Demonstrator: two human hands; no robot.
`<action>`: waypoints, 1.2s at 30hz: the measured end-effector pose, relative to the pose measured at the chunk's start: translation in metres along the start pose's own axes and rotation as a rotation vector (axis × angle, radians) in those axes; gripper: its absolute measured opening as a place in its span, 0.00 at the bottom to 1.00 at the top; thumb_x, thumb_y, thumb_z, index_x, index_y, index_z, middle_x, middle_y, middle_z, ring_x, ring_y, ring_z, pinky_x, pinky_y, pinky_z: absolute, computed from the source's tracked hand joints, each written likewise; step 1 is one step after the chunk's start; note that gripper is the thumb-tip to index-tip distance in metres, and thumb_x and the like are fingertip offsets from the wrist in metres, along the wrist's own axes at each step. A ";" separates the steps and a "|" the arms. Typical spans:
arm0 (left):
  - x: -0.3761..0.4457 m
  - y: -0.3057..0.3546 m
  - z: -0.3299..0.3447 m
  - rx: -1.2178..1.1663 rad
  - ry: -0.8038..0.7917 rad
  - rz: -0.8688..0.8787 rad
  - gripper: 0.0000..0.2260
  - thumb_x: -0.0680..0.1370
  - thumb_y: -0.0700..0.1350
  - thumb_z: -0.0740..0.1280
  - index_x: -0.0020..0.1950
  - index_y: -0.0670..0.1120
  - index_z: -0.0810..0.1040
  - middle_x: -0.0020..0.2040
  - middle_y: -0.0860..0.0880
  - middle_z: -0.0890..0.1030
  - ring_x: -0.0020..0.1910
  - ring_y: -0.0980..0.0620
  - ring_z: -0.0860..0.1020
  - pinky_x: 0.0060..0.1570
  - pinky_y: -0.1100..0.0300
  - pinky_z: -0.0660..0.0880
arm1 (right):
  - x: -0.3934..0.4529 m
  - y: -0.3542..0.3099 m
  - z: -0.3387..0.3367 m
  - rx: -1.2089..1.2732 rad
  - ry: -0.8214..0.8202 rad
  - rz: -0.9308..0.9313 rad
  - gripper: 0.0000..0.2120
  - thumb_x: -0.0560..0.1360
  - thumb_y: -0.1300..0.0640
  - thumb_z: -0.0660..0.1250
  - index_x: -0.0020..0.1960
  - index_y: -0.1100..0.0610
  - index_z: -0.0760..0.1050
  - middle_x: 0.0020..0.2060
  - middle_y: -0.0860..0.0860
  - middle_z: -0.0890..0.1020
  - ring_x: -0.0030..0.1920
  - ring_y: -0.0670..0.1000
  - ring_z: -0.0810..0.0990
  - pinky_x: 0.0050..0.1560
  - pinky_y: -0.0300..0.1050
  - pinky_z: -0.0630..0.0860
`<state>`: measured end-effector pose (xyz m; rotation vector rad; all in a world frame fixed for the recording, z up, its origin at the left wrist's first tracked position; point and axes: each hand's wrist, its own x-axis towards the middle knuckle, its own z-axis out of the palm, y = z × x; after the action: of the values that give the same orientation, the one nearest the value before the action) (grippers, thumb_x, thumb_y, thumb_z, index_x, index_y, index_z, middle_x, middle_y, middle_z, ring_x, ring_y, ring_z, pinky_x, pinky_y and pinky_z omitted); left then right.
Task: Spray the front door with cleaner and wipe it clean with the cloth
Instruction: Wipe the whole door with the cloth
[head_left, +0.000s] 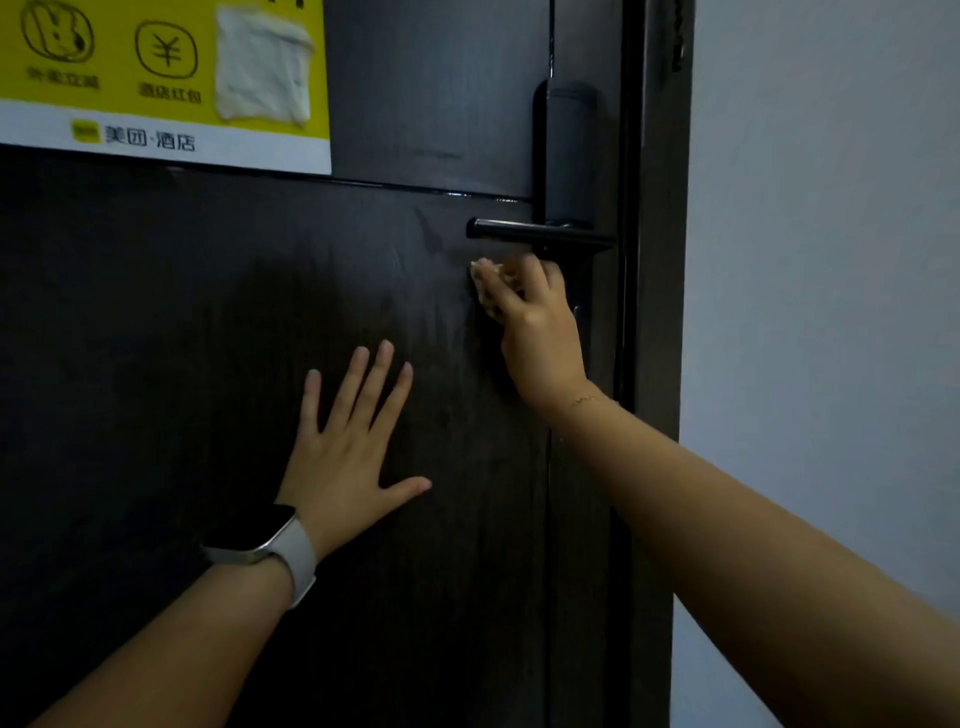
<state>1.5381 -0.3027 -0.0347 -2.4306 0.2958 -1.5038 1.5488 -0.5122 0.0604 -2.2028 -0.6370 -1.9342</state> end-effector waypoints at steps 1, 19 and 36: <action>0.000 0.000 0.001 0.000 0.006 0.008 0.56 0.62 0.73 0.68 0.79 0.47 0.48 0.80 0.43 0.44 0.78 0.45 0.40 0.73 0.41 0.35 | -0.011 0.000 0.004 0.022 0.035 0.014 0.23 0.76 0.59 0.52 0.66 0.61 0.76 0.55 0.60 0.77 0.55 0.59 0.71 0.43 0.50 0.78; -0.075 0.025 0.013 -0.023 -0.062 0.117 0.52 0.65 0.65 0.73 0.79 0.46 0.51 0.80 0.43 0.41 0.78 0.44 0.40 0.73 0.40 0.36 | -0.137 0.017 0.018 0.114 -0.001 0.007 0.20 0.75 0.69 0.65 0.64 0.56 0.77 0.49 0.56 0.74 0.49 0.54 0.72 0.44 0.45 0.73; -0.115 0.001 0.018 -0.113 -0.084 0.122 0.50 0.66 0.59 0.75 0.79 0.45 0.53 0.80 0.43 0.42 0.78 0.45 0.41 0.73 0.40 0.35 | -0.144 -0.022 -0.009 0.140 -0.068 0.071 0.15 0.76 0.61 0.60 0.59 0.62 0.80 0.46 0.61 0.76 0.46 0.57 0.76 0.46 0.37 0.67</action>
<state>1.5036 -0.2656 -0.1391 -2.5044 0.5152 -1.3641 1.5202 -0.5274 -0.0819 -2.1818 -0.6725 -1.7327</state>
